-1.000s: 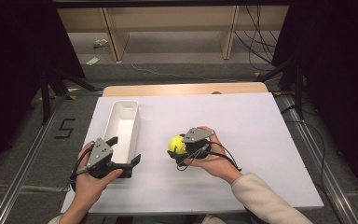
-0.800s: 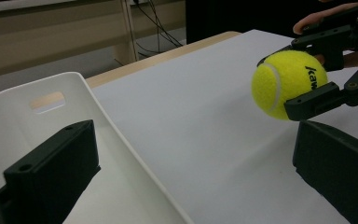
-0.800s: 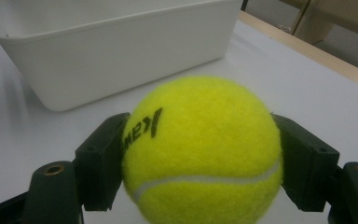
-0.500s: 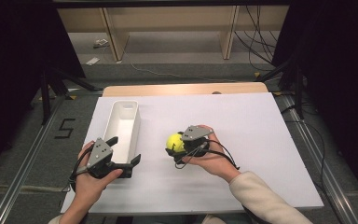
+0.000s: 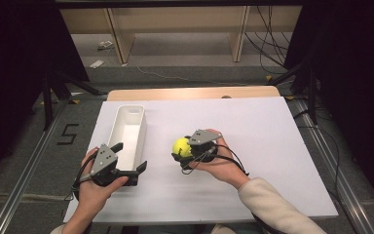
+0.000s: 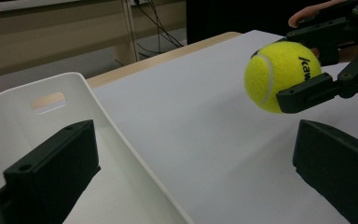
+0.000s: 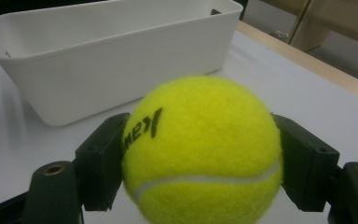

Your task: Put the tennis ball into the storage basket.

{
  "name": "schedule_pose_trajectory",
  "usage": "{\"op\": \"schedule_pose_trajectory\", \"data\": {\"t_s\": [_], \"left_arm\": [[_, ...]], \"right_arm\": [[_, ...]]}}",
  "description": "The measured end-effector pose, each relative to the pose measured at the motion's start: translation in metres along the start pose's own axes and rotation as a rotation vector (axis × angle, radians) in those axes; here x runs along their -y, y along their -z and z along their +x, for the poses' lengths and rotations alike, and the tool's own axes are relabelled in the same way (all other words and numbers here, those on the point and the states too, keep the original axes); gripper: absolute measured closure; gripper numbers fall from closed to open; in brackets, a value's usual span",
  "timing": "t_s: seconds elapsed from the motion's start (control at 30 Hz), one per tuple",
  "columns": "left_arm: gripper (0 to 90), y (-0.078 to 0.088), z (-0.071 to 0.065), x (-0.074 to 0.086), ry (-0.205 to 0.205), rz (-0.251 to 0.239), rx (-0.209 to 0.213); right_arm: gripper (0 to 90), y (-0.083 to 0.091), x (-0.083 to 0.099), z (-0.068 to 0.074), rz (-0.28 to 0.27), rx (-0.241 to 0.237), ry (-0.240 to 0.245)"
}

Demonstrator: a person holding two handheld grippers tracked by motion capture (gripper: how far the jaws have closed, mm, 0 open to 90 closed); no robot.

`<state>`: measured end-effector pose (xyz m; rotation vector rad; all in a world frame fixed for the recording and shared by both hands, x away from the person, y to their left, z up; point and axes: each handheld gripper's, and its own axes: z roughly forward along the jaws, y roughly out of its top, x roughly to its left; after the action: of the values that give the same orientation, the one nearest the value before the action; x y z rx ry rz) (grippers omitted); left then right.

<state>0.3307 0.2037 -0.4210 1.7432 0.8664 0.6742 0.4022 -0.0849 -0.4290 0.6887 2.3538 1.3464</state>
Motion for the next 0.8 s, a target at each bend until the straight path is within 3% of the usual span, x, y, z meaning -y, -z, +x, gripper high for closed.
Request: {"op": "schedule_pose_trajectory", "data": {"t_s": [0.8], "left_arm": [[0.0,0.0,0.0,0.0,0.0,0.001,-0.001]], "right_arm": [[26.5,-0.0021,-0.0085,-0.0009,-0.018,-0.001,0.0]]}}
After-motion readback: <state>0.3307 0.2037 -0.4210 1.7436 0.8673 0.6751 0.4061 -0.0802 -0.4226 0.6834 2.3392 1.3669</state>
